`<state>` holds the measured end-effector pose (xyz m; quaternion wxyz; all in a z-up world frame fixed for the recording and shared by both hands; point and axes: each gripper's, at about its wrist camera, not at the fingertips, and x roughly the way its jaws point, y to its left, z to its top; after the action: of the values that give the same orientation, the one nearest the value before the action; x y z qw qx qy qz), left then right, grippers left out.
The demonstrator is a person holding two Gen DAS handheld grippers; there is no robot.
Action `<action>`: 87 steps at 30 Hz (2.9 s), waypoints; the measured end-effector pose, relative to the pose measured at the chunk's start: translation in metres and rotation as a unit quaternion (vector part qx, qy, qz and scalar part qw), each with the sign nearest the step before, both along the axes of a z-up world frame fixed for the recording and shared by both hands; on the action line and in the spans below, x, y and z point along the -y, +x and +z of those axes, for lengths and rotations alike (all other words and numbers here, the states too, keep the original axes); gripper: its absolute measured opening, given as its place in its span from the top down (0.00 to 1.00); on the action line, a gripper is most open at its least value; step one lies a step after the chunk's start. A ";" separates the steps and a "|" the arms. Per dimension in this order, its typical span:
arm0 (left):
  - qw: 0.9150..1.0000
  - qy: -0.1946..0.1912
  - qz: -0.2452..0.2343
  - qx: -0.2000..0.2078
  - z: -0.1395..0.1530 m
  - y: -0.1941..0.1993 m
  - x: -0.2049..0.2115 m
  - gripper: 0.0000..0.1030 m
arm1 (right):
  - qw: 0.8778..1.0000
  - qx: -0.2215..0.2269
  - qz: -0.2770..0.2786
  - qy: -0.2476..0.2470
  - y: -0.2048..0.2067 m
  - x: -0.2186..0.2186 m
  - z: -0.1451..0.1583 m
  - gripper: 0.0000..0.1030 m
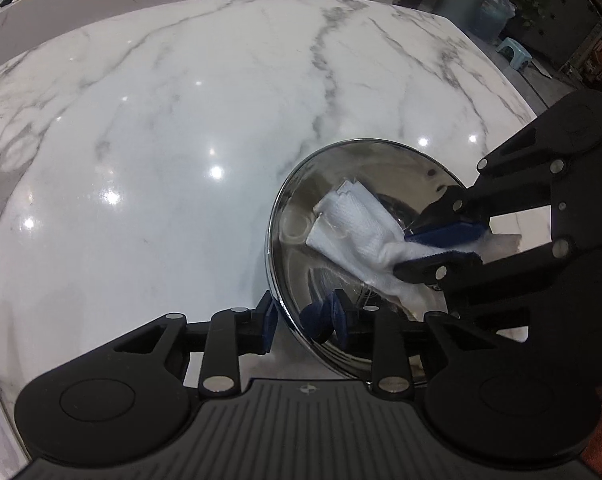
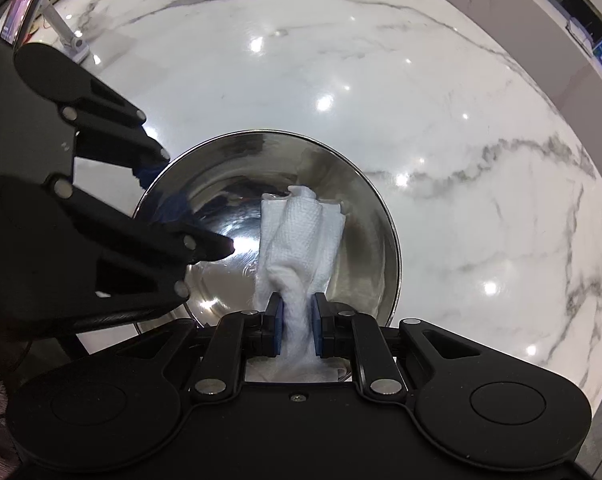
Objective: Clean bowl
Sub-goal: 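Tilt the bowl with the left tool while the right tool keeps wiping its inner wall, then rub the cloth around the bowl interior with the right tool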
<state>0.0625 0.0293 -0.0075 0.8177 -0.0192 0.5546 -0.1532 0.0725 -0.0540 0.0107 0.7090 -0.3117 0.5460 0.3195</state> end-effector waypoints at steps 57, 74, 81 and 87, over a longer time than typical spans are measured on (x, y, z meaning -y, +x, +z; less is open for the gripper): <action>1.000 0.016 0.016 0.021 0.003 0.001 0.002 0.83 | 0.997 0.029 0.054 -0.040 -0.038 0.001 0.003 0.88; 0.999 -0.003 0.021 0.025 0.003 0.000 -0.005 0.87 | 1.000 -0.001 0.018 -0.014 -0.049 0.014 0.006 0.88; 0.999 0.007 0.029 0.040 0.004 0.007 -0.001 0.86 | 0.995 -0.082 -0.012 0.062 -0.057 0.014 0.008 0.87; 0.999 0.014 0.023 0.047 0.004 0.005 0.000 0.86 | 0.995 -0.080 -0.002 0.057 -0.064 0.012 0.007 0.88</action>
<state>0.0676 0.0290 -0.0037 0.8461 -0.0129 0.5174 -0.1272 0.0081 -0.0663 0.0173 0.6800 -0.2432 0.5827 0.3726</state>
